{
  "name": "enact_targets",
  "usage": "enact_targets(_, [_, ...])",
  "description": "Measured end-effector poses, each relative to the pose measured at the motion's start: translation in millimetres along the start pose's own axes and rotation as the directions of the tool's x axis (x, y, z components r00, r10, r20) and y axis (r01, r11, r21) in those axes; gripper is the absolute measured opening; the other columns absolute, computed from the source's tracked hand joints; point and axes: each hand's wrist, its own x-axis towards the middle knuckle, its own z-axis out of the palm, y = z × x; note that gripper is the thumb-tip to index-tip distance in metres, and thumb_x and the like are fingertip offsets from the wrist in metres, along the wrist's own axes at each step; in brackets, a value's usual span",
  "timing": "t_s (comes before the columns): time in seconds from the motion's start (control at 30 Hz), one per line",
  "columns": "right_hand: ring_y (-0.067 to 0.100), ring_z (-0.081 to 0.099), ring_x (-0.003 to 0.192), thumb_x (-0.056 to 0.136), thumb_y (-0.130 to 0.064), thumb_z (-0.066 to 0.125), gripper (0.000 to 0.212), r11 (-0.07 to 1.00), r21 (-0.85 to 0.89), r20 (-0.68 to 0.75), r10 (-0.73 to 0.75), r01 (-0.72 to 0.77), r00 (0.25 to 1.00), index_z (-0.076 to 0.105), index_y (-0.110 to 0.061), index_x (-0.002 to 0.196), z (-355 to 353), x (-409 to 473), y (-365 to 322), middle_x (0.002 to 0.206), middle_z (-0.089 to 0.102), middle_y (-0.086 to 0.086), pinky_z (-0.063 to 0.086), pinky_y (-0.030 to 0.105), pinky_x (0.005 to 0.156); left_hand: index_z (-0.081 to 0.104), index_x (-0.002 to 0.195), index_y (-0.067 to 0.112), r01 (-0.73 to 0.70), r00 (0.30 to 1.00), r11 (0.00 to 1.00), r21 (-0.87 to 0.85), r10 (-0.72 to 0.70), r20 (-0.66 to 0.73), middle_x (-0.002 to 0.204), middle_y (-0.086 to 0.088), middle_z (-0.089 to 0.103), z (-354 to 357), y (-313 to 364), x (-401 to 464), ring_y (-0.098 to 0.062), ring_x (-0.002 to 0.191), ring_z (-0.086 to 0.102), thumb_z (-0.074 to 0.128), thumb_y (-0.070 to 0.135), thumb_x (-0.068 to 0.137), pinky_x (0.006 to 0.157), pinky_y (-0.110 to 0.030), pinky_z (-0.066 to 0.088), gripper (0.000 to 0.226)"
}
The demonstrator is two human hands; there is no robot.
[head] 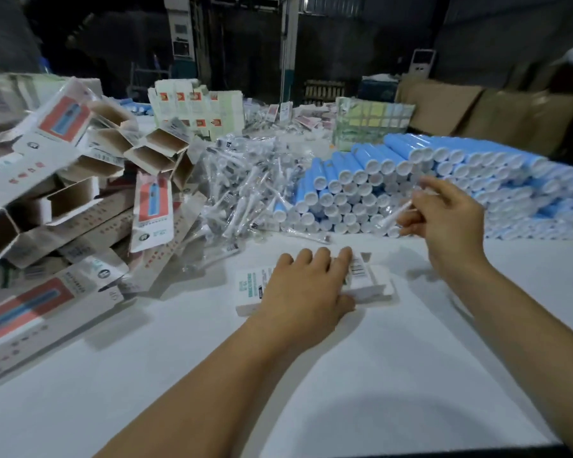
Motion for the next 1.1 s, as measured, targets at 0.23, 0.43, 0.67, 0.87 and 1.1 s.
enact_targets(0.23, [0.013, 0.062, 0.047, 0.090, 0.003, 0.058, 0.010, 0.907, 0.305, -0.101, 0.333, -0.290, 0.937, 0.059, -0.007, 0.086, -22.7, -33.9, 31.1, 0.057, 0.058, 0.006, 0.051, 0.022, 0.045, 0.012, 0.149, 0.026, 0.093, 0.994, 0.996, 0.016, -0.092, -0.054, 0.123, 0.000, 0.046, -1.5, -7.7, 0.0, -0.026, 0.109, 0.044, 0.034, 0.059, 0.093, 0.083, -0.037, 0.031, 0.069])
enact_targets(0.43, [0.013, 0.063, 0.050, 0.086, 0.003, 0.060, 0.013, 0.943, 0.281, -0.171, 0.232, -0.179, 0.957, 0.057, -0.009, 0.081, -15.3, -37.6, 27.0, 0.060, 0.062, 0.006, 0.051, 0.022, 0.047, 0.024, 0.148, 0.023, 0.096, 0.991, 0.994, 0.052, -0.091, -0.098, 0.117, -0.002, 0.051, -5.1, -4.3, -3.0, -0.028, 0.103, 0.048, 0.041, 0.058, 0.091, 0.080, -0.038, 0.033, 0.069])
enact_targets(0.67, [0.010, 0.066, 0.082, 0.088, -0.021, 0.066, 0.007, 0.986, -0.057, 0.076, 0.158, -0.154, 0.984, 0.068, -0.023, 0.081, 5.3, -63.2, 34.9, 0.081, 0.070, -0.012, 0.051, 0.028, 0.079, 0.048, 0.138, 0.011, 0.023, 0.980, 1.000, 0.015, -0.020, -0.199, 0.103, -0.009, 0.061, -7.0, 11.4, -0.6, -0.033, 0.086, 0.057, 0.065, 0.048, 0.082, 0.070, -0.040, 0.043, 0.070])
enact_targets(0.87, [-0.002, 0.058, 0.097, 0.099, -0.017, 0.045, 0.021, 0.996, -0.088, -0.028, -0.009, 0.007, 1.000, 0.064, -0.026, 0.095, -5.7, -67.1, 27.4, 0.096, 0.066, -0.016, 0.041, 0.013, 0.086, 0.048, 0.138, 0.010, 0.057, 0.968, 0.998, -0.008, -0.057, -0.243, 0.104, -0.011, 0.060, -9.9, 3.0, 2.3, -0.035, 0.089, 0.057, 0.063, 0.047, 0.084, 0.072, -0.040, 0.044, 0.068])
enact_targets(1.1, [-0.009, 0.058, 0.083, 0.091, -0.008, 0.057, 0.017, 0.953, -0.196, 0.169, -0.198, 0.230, 0.965, 0.071, -0.012, 0.100, 0.9, -86.5, 25.9, 0.093, 0.062, -0.015, 0.042, 0.008, 0.077, 0.032, 0.148, 0.016, 0.157, 0.964, 0.988, 0.000, -0.154, -0.217, 0.119, -0.010, 0.055, -8.3, -2.1, 7.7, -0.033, 0.106, 0.051, 0.050, 0.054, 0.089, 0.083, -0.042, 0.037, 0.073])
